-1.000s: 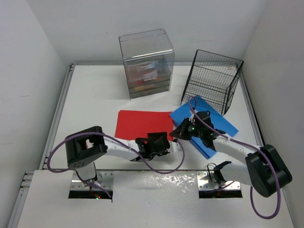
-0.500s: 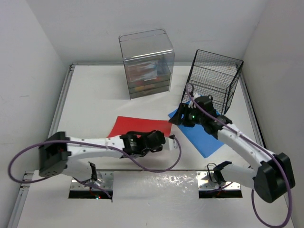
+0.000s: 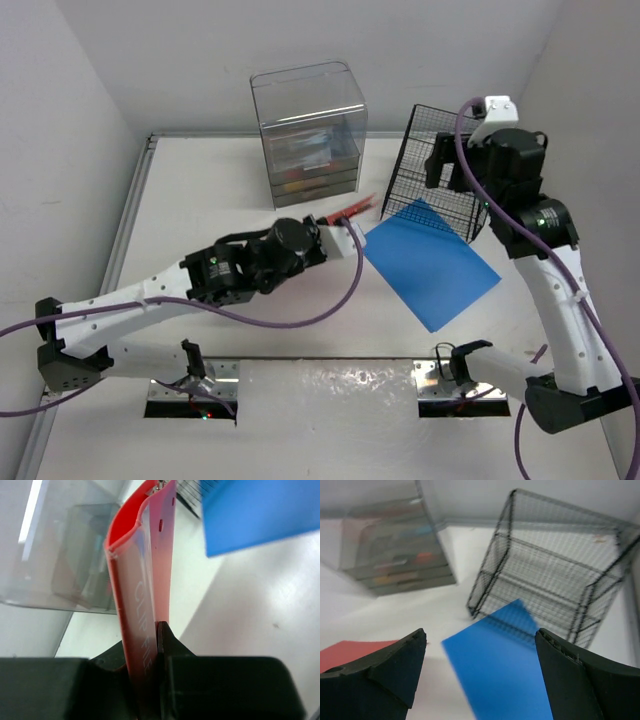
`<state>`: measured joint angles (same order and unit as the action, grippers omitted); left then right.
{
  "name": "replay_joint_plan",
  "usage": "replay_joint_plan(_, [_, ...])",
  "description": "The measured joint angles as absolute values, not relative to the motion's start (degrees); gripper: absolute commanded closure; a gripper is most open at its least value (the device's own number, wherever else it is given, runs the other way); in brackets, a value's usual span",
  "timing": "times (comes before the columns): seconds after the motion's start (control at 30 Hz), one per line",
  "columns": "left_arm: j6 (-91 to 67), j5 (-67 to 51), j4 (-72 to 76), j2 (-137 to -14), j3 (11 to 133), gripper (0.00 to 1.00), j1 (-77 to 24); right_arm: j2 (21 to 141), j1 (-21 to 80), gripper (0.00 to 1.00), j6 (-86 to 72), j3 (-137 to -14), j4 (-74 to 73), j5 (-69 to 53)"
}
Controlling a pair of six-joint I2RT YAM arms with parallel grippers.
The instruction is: Organize the desk
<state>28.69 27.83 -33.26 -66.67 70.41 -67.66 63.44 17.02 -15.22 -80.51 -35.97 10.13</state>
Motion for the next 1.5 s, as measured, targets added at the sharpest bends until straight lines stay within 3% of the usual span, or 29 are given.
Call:
replay_joint_plan(0.23, [26.17,25.32,-37.04,-69.54,87.13,1.00,-60.23,66.78,4.71,0.16,-6.28,-82.81,-35.51,3.77])
replay_joint_plan(0.33, [26.09,20.18,-39.77,-71.18,94.67,1.00,-58.28,67.83,0.08,0.14,-1.45,-75.75,-30.76,-6.85])
replay_joint_plan(0.53, [26.13,7.90,-46.98,-73.93,104.22,1.00,-58.08,62.15,0.14,0.03,5.41,-54.08,-17.50,-32.01])
replay_joint_plan(0.73, [26.72,0.71,-52.40,-76.93,107.72,1.00,-57.95,59.09,0.16,0.04,10.07,-54.26,-11.90,-46.30])
replay_joint_plan(1.13, [30.06,-3.40,-56.60,-78.96,105.60,1.00,-56.99,56.58,0.45,0.06,28.71,-65.21,-27.68,-49.69])
replay_joint_plan(1.3, [30.41,-4.25,-56.71,-81.76,105.65,1.00,-56.99,60.36,6.87,0.08,32.58,-70.91,-32.38,-47.46])
replay_joint_plan(1.43, [30.68,-4.25,-56.77,-83.48,105.65,1.00,-56.90,64.75,11.62,0.15,34.76,-77.41,-35.79,-48.14])
replay_joint_plan(1.5, [30.79,-4.01,-56.75,-83.57,105.65,1.00,-56.88,66.59,13.15,0.23,36.07,-79.70,-37.32,-48.31])
